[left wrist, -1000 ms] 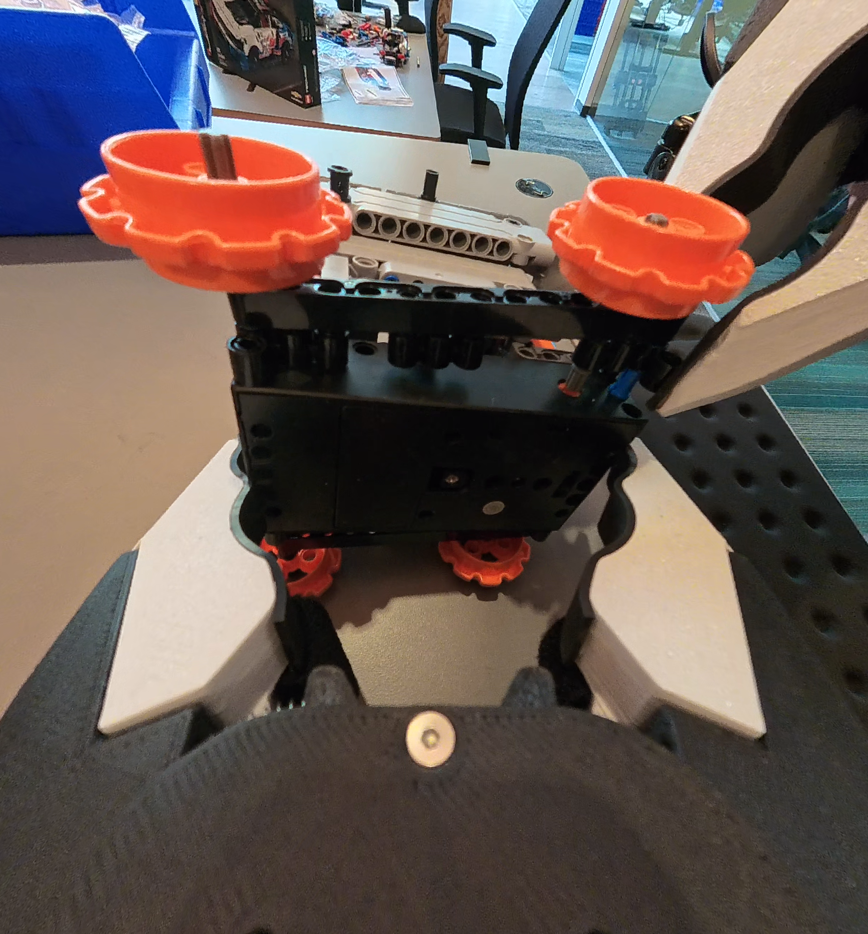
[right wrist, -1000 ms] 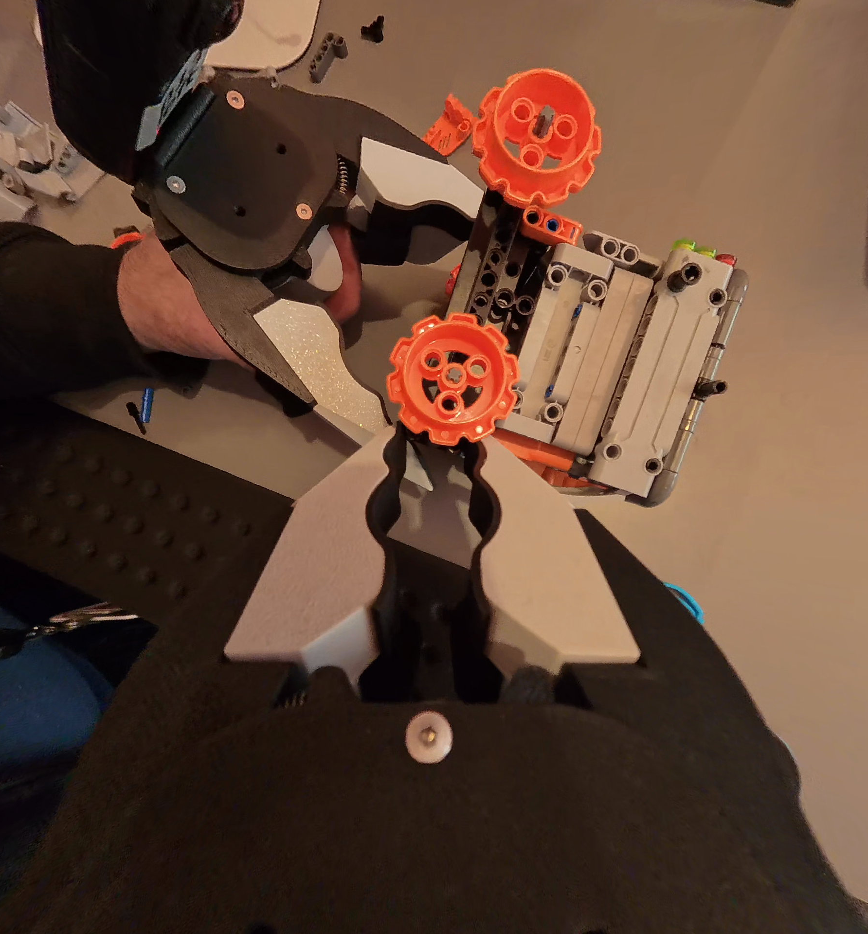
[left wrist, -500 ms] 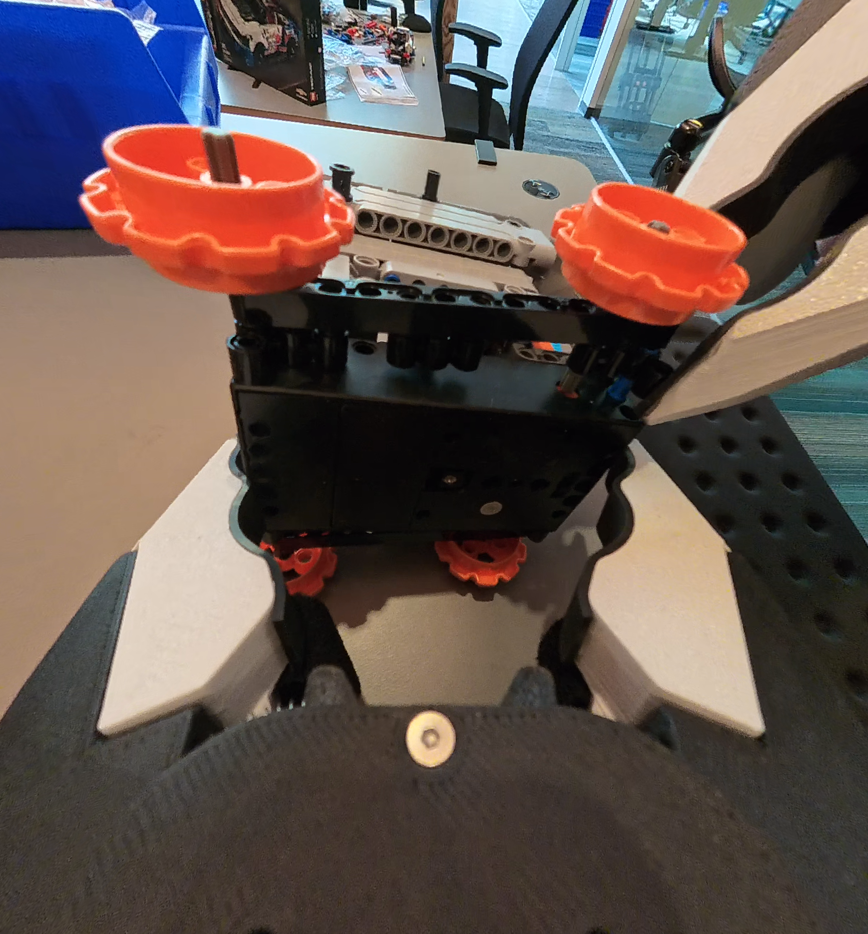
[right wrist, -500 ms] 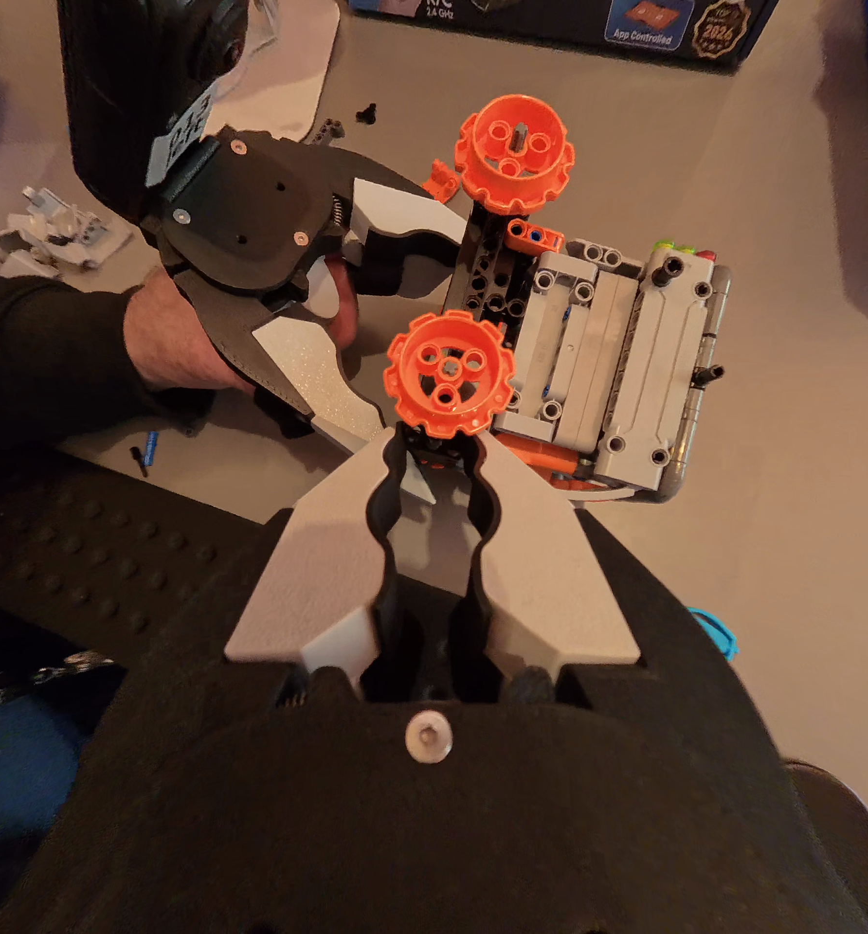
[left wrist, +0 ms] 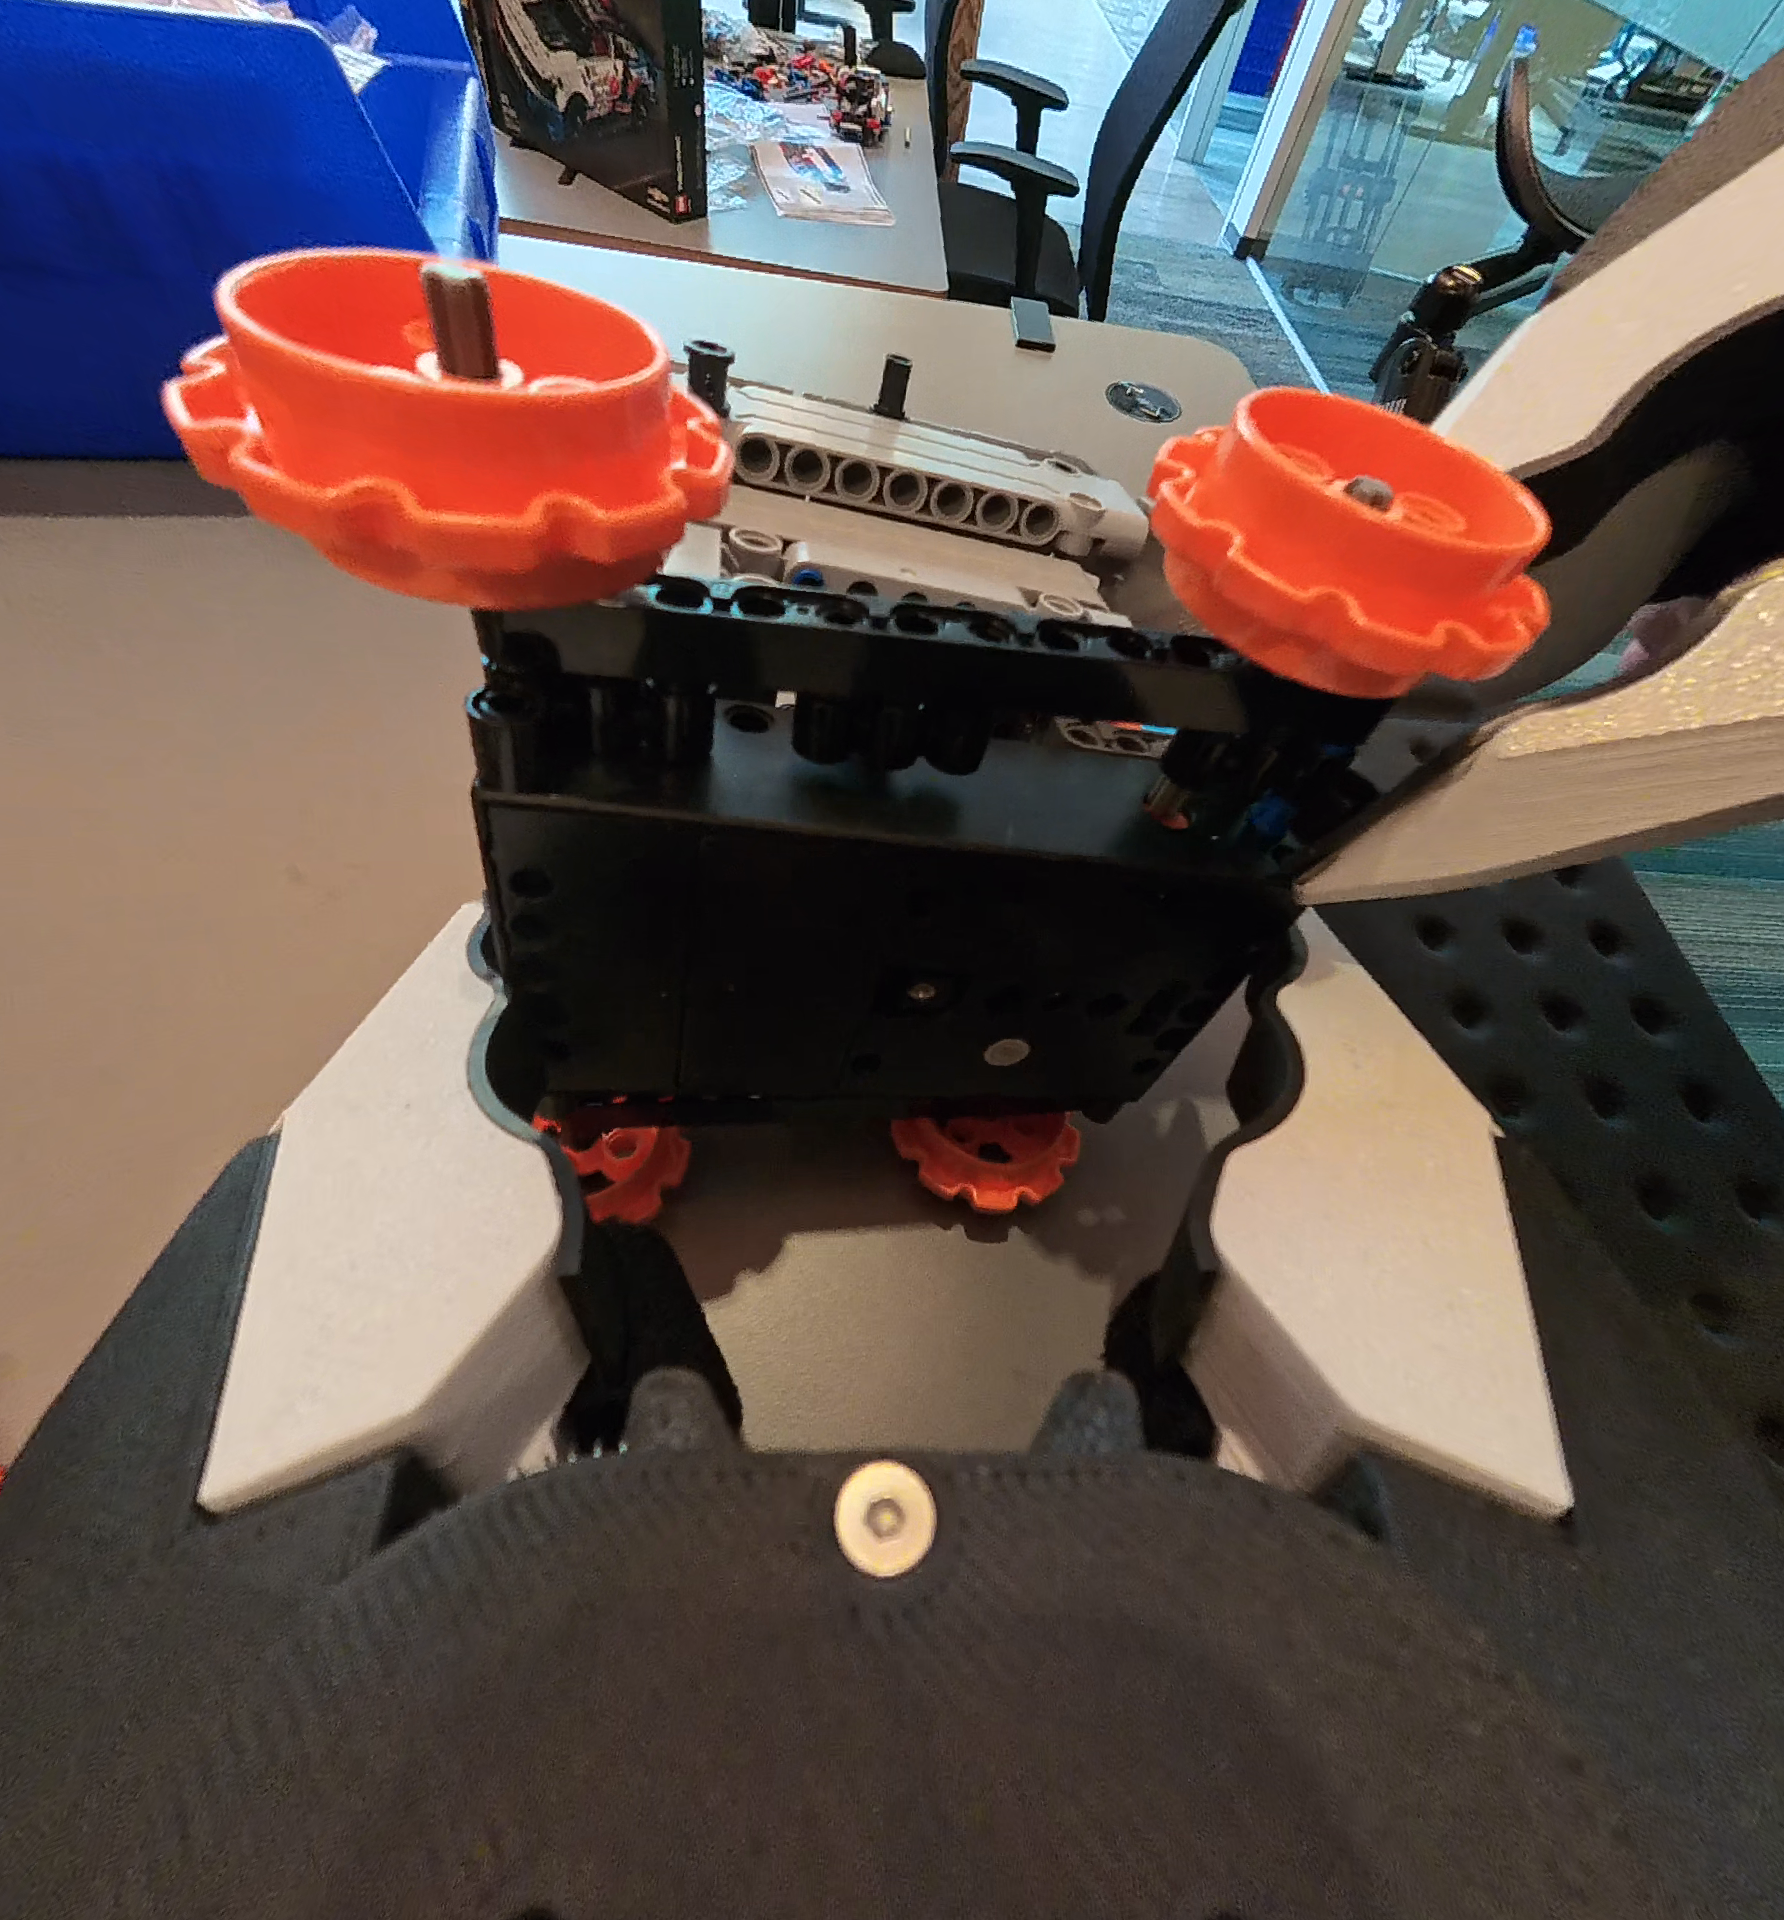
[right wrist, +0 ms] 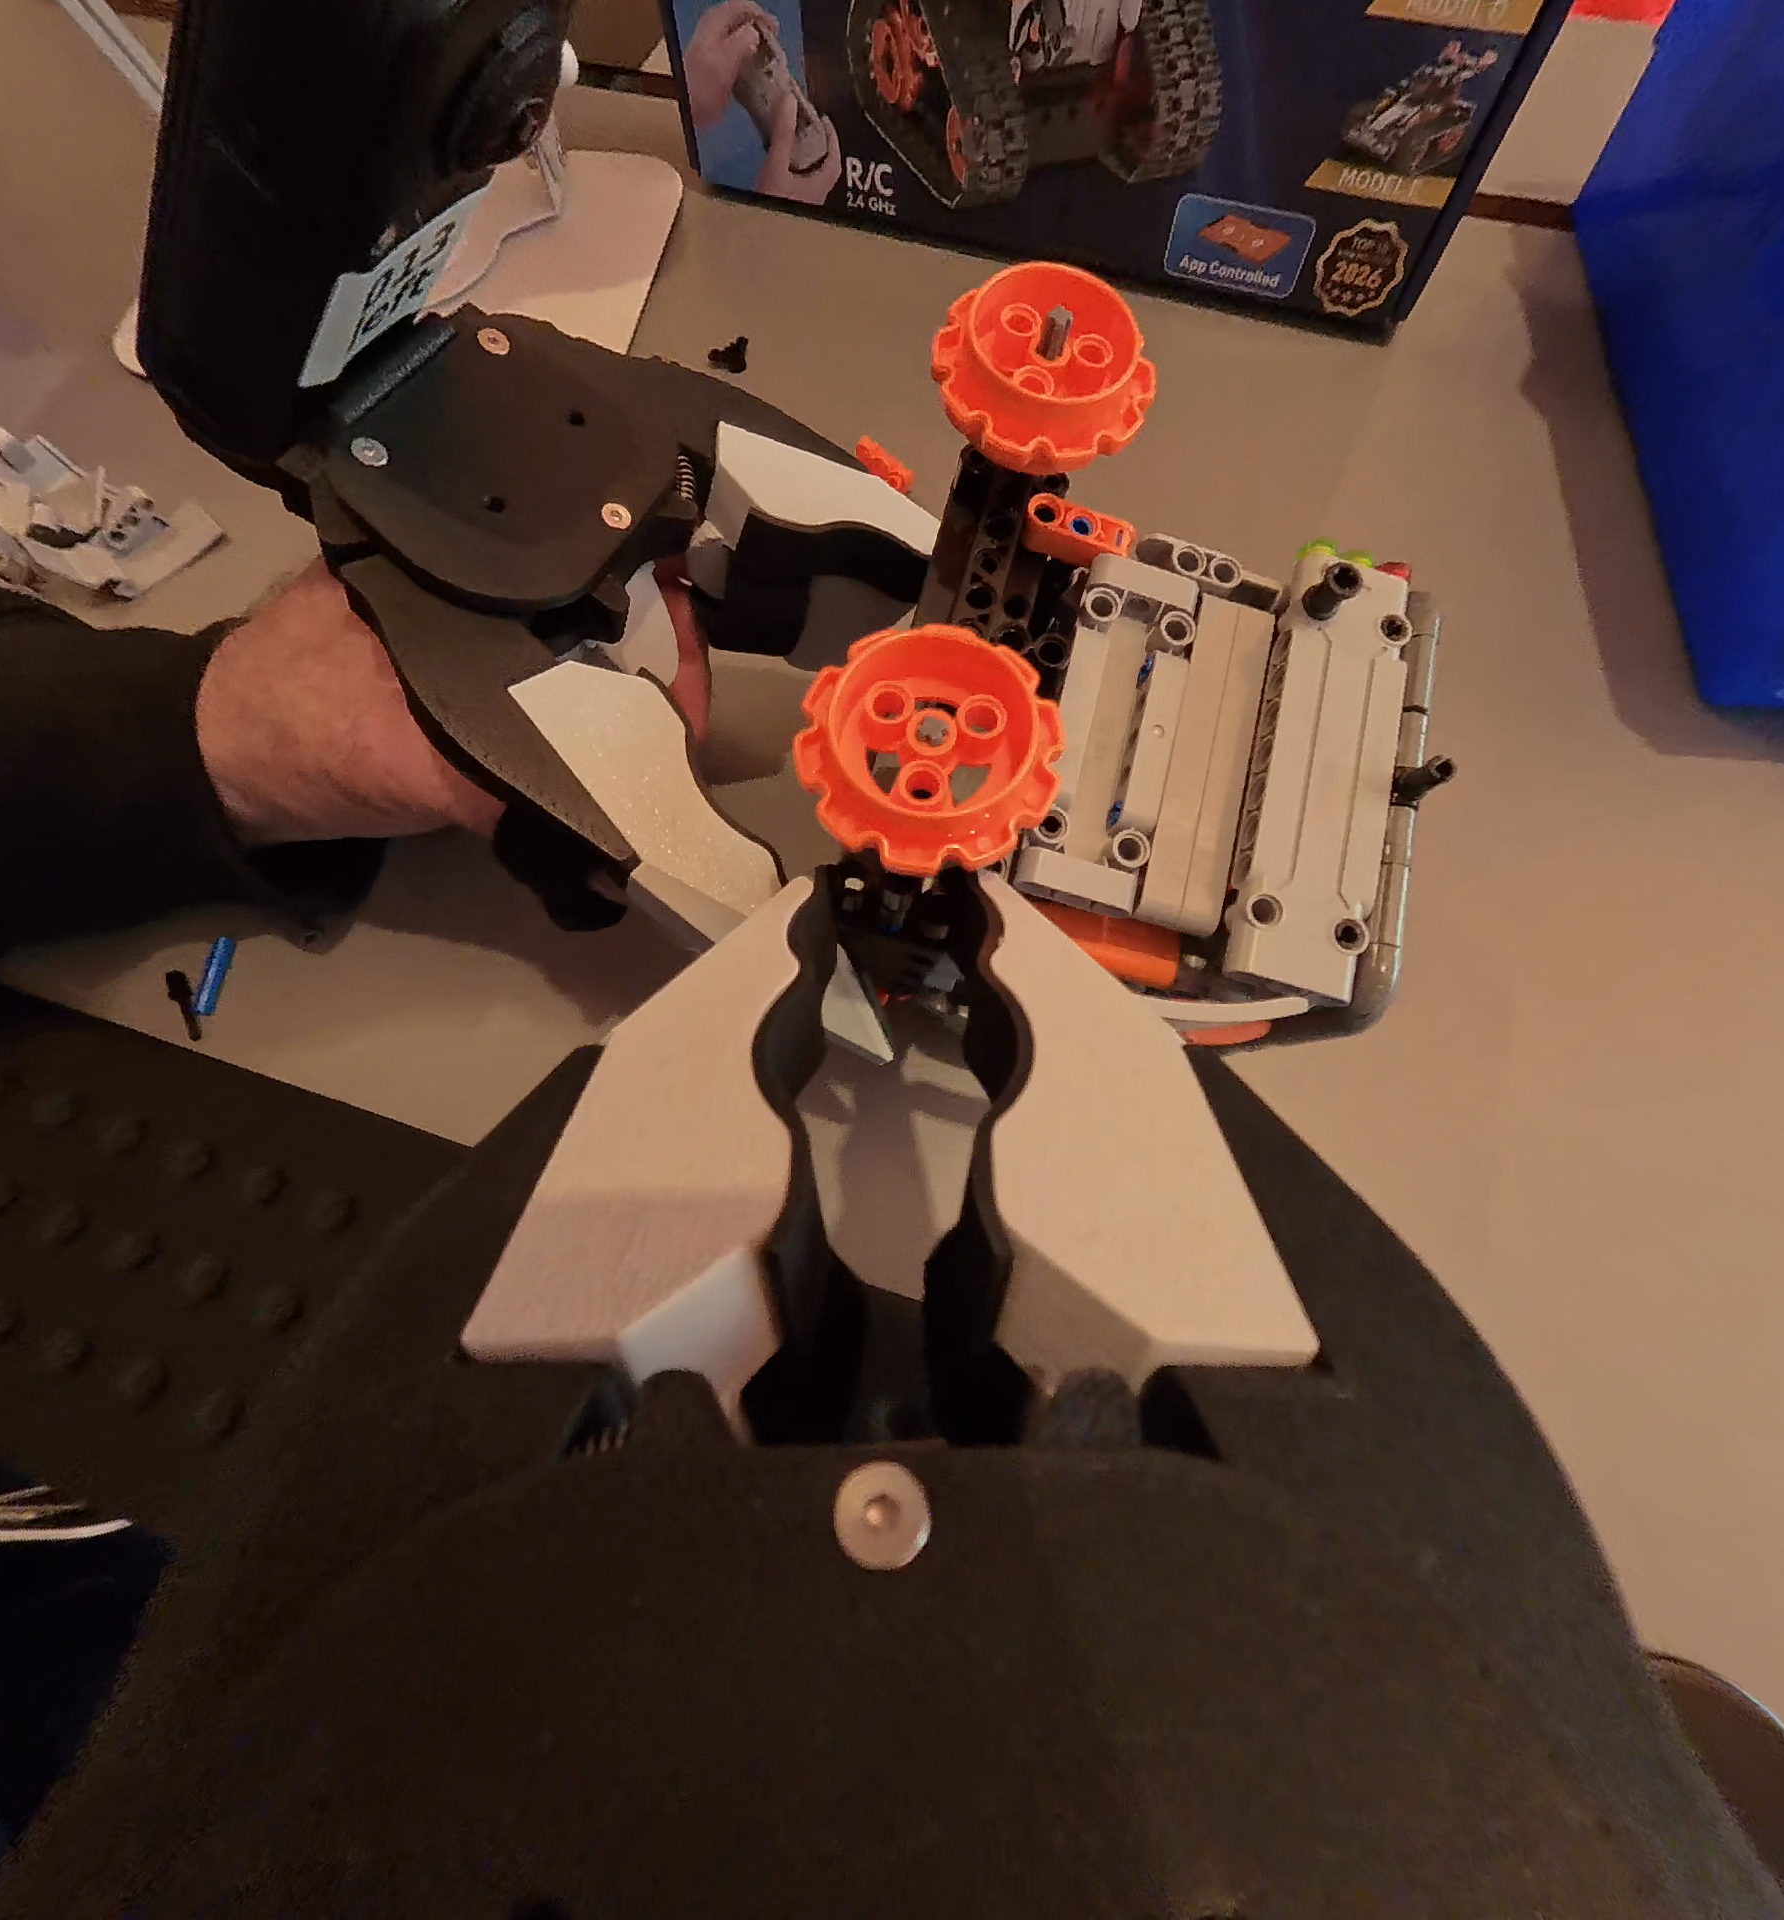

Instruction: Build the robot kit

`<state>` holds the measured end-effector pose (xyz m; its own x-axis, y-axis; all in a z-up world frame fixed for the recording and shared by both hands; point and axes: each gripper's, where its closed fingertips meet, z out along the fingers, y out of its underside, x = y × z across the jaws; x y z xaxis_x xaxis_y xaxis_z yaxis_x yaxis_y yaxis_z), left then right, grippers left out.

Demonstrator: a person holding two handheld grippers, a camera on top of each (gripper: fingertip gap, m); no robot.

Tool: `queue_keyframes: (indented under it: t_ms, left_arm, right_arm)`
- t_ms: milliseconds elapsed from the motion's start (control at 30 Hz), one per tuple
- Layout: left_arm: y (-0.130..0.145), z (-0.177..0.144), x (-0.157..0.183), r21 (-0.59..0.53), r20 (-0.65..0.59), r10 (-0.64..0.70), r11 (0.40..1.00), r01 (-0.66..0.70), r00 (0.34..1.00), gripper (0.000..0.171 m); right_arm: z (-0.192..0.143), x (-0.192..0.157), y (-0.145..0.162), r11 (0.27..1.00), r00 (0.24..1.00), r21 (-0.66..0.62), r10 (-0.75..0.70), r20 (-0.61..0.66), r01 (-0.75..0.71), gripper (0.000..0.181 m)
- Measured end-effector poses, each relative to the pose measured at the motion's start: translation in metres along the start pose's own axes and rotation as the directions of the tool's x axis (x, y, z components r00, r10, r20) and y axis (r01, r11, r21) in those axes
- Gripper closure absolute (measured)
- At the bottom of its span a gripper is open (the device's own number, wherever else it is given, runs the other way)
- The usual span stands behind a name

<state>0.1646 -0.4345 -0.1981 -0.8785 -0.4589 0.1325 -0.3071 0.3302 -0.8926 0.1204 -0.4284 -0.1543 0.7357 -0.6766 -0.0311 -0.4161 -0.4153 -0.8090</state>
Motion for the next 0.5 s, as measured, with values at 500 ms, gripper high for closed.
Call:
queue_keyframes:
  t_ms: [500]
  left_arm:
    - [0.0011,-0.0007,0.0,-0.003,-0.013,0.023,1.0,-0.023,1.0,0.036]
  right_arm:
    - [-0.0091,-0.0008,-0.0003,0.999,0.993,0.01,-0.038,0.108,0.037,0.163]
